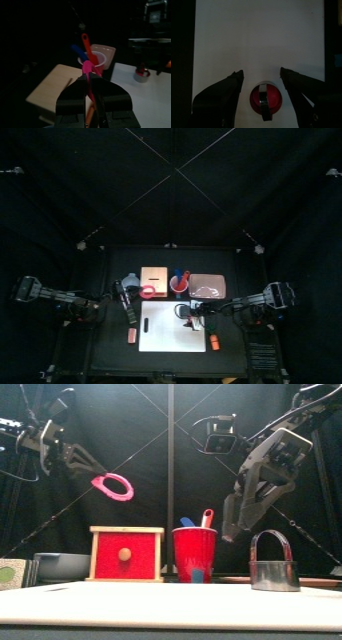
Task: Get the cutter from the drawer then cut the dough then place the extra dough in the bowl
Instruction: Place the extra dough in the bowl
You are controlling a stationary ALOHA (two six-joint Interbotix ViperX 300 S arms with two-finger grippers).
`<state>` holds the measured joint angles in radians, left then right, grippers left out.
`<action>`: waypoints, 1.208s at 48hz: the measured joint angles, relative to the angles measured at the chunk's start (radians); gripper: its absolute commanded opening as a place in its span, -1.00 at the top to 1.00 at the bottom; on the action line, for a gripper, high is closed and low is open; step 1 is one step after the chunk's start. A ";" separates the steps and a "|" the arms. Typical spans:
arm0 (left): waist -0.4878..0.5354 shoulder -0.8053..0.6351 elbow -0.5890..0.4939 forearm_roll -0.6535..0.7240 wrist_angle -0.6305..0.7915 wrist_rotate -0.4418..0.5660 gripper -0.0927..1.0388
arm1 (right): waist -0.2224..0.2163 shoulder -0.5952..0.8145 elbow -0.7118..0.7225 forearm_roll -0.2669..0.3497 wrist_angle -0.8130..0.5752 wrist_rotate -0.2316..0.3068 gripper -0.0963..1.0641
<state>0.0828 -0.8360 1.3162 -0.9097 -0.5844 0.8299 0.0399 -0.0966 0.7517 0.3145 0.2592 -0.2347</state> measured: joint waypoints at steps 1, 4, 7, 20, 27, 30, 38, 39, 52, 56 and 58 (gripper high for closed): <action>0.020 -0.018 0.012 0.000 0.015 0.000 0.02 | -0.002 0.000 -0.002 0.000 -0.002 0.000 -0.76; 0.057 -0.049 0.035 -0.002 0.044 0.000 0.02 | -0.002 0.000 -0.002 -0.002 0.000 0.000 -0.76; 0.098 -0.061 0.055 -0.008 0.083 -0.003 0.02 | -0.002 0.000 -0.002 -0.002 -0.003 0.000 -0.76; 0.219 -0.003 0.086 -0.021 0.255 -0.006 0.02 | -0.002 0.005 0.000 -0.002 -0.009 0.000 -0.76; 0.245 0.101 0.081 -0.015 0.265 -0.005 0.01 | -0.003 0.009 0.000 0.000 -0.009 0.000 -0.76; 0.247 0.141 0.075 -0.009 0.265 -0.005 -0.03 | -0.002 0.011 0.000 0.000 -0.009 0.000 -0.76; 0.244 0.192 0.051 0.003 0.270 -0.005 -0.45 | -0.003 0.012 -0.002 0.002 -0.009 0.002 -0.76; 0.242 0.192 0.051 0.003 0.270 -0.005 -0.52 | -0.005 0.012 -0.002 0.002 -0.009 0.000 -0.76; 0.242 0.153 0.034 -0.025 0.222 -0.009 -0.68 | -0.005 0.020 -0.009 0.008 -0.009 0.002 -0.76; 0.227 0.129 0.012 -0.026 0.212 -0.031 -0.68 | -0.012 0.020 -0.021 0.002 -0.011 -0.002 -0.76; 0.212 0.120 0.003 -0.025 0.207 -0.044 -0.68 | -0.018 0.020 -0.032 -0.003 -0.012 0.000 -0.76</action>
<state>0.2945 -0.7164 1.3192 -0.9342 -0.3774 0.7854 0.0215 -0.0767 0.7194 0.3114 0.2470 -0.2347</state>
